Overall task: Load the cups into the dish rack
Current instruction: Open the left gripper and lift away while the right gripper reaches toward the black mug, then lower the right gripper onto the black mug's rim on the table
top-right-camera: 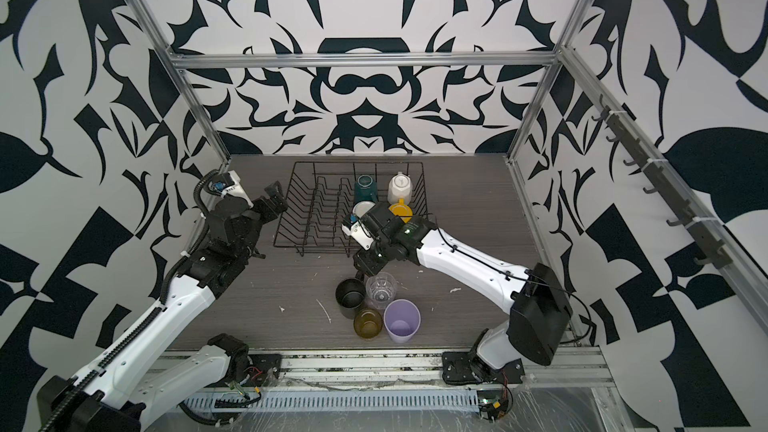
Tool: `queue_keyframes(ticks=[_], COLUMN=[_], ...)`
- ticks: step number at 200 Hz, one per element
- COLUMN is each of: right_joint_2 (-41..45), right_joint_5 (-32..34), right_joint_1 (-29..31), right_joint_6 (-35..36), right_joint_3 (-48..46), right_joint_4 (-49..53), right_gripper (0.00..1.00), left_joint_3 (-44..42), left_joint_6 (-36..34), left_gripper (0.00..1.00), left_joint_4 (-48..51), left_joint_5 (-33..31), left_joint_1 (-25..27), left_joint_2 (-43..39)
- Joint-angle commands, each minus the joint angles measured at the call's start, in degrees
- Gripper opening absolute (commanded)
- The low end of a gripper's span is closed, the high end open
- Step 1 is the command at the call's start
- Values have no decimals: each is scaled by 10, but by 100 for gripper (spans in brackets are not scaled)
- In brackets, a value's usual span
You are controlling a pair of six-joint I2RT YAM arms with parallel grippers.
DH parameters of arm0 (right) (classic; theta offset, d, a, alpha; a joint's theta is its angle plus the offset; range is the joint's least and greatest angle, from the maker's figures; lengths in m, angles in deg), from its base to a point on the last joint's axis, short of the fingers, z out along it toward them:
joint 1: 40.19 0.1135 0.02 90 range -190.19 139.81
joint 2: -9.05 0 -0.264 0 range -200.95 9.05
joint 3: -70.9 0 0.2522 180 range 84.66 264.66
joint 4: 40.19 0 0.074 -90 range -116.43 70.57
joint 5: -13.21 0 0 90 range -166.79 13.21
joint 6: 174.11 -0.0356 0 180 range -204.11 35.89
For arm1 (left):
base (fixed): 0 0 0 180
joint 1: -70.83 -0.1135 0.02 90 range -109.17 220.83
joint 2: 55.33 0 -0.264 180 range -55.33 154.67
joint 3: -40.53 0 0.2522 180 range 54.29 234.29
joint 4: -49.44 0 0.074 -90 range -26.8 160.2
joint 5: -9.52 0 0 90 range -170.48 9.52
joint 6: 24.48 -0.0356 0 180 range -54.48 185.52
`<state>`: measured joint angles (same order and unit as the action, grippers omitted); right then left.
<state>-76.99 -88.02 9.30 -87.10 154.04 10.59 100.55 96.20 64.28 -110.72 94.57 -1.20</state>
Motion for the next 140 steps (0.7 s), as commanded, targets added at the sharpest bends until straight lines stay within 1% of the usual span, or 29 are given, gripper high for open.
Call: queue_keyframes(ticks=[1, 45, 140], right_joint_2=[-10, -46, -98], right_joint_5=[16, 37, 54], right_joint_1=[20, 40, 61], right_joint_6=[-9, -29, -30], right_joint_3=[25, 30, 44], right_joint_4=[14, 8, 19], right_gripper=[53, 50, 44], left_joint_3=[-8, -16, -33], left_joint_6=[17, 18, 16], left_gripper=[100, 100, 99], left_joint_4=[-4, -3, 11], left_joint_5=[-6, -6, -13], left_joint_1=[-6, -8, -19], left_joint_2=[-11, -22, -56])
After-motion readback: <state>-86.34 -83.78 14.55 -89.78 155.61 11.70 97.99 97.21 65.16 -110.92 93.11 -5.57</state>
